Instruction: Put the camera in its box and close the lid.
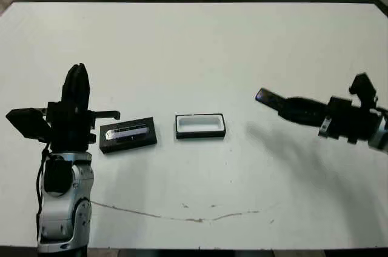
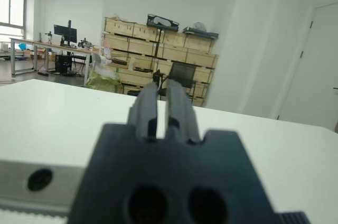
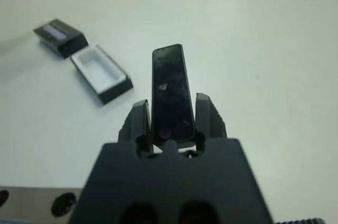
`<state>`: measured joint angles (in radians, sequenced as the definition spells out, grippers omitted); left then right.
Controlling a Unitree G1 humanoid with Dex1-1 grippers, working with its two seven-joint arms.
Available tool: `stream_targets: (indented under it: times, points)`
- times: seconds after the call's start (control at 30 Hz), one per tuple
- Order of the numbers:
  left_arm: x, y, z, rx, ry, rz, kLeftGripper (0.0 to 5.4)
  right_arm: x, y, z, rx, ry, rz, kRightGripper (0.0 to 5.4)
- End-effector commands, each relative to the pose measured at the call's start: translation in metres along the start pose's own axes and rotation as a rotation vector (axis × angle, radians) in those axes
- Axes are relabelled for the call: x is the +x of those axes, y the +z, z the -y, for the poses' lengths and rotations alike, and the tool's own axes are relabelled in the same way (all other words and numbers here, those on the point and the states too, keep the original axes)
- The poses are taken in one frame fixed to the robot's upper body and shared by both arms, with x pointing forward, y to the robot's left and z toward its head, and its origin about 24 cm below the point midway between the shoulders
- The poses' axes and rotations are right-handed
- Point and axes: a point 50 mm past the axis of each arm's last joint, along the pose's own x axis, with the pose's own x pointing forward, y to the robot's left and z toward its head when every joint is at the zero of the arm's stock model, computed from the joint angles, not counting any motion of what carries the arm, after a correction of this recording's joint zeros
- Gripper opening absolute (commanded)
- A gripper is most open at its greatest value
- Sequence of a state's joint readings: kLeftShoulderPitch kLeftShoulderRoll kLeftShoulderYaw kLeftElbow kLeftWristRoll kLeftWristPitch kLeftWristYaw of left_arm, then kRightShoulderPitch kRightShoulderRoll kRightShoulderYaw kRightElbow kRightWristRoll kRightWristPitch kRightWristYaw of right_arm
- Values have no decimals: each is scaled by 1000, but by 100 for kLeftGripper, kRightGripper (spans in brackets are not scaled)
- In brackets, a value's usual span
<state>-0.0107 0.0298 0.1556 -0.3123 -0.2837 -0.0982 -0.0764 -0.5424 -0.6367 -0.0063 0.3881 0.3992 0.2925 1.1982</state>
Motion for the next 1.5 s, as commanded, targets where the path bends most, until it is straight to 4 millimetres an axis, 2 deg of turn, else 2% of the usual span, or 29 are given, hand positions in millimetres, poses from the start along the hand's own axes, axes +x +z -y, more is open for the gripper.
stream_targets:
  times: [0.03, 0.17, 0.27, 0.5, 0.63, 1.1, 1.5]
  points:
    - [-3, -6, -2, 5, 12, -36, 0, 21, 15, 4, -2, 106, 16, 40]
    - [-4, -5, -2, -5, 18, -45, 0, 41, 39, 5, -102, 180, -47, 40]
    - [-4, -6, -1, -10, 20, -48, 0, 56, 50, 4, -144, 248, -107, 40]
    - [-5, -7, 0, -6, 21, -47, 0, 92, 50, 0, -273, 331, -239, 40]
    - [-6, -6, 0, -11, 22, -50, 0, 106, 50, -9, -263, 423, -245, 40]
    - [-5, -6, 1, -13, 19, -61, 0, 114, 48, -23, -244, 524, -289, 40]
    - [-5, -4, 2, -9, 21, -64, 0, 114, 44, -27, -240, 522, -306, 40]
